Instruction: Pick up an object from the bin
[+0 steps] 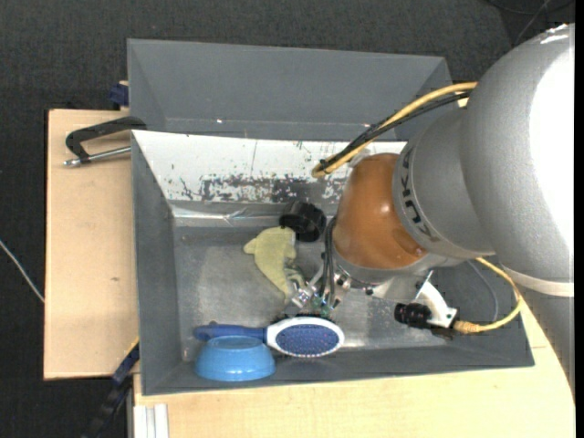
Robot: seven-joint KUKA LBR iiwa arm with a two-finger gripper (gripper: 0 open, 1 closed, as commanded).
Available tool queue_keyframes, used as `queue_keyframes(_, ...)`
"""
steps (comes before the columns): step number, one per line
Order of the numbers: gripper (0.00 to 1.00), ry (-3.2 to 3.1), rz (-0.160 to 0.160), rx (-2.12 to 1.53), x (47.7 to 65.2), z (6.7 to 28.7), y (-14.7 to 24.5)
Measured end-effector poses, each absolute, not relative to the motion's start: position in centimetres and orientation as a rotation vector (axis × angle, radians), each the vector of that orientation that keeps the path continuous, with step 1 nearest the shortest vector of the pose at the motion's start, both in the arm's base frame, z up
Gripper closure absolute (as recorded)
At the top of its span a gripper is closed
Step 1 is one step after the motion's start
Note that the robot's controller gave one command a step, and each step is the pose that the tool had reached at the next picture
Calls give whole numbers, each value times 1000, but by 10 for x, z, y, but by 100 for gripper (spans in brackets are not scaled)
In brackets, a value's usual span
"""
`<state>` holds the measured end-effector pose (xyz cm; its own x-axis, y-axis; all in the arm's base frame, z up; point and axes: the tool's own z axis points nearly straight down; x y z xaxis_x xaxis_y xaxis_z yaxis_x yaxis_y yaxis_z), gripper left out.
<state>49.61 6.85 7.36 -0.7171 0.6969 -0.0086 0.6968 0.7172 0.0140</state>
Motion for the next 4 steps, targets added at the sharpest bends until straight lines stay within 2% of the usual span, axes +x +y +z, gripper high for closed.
queue_keyframes(1,100,2911,17,1170,494,76,71)
queue_keyframes(2,100,2911,6,1166,496,78,73)
queue_keyframes(3,100,2912,5,1164,498,91,73)
queue_keyframes(4,100,2911,8,1160,500,180,74)
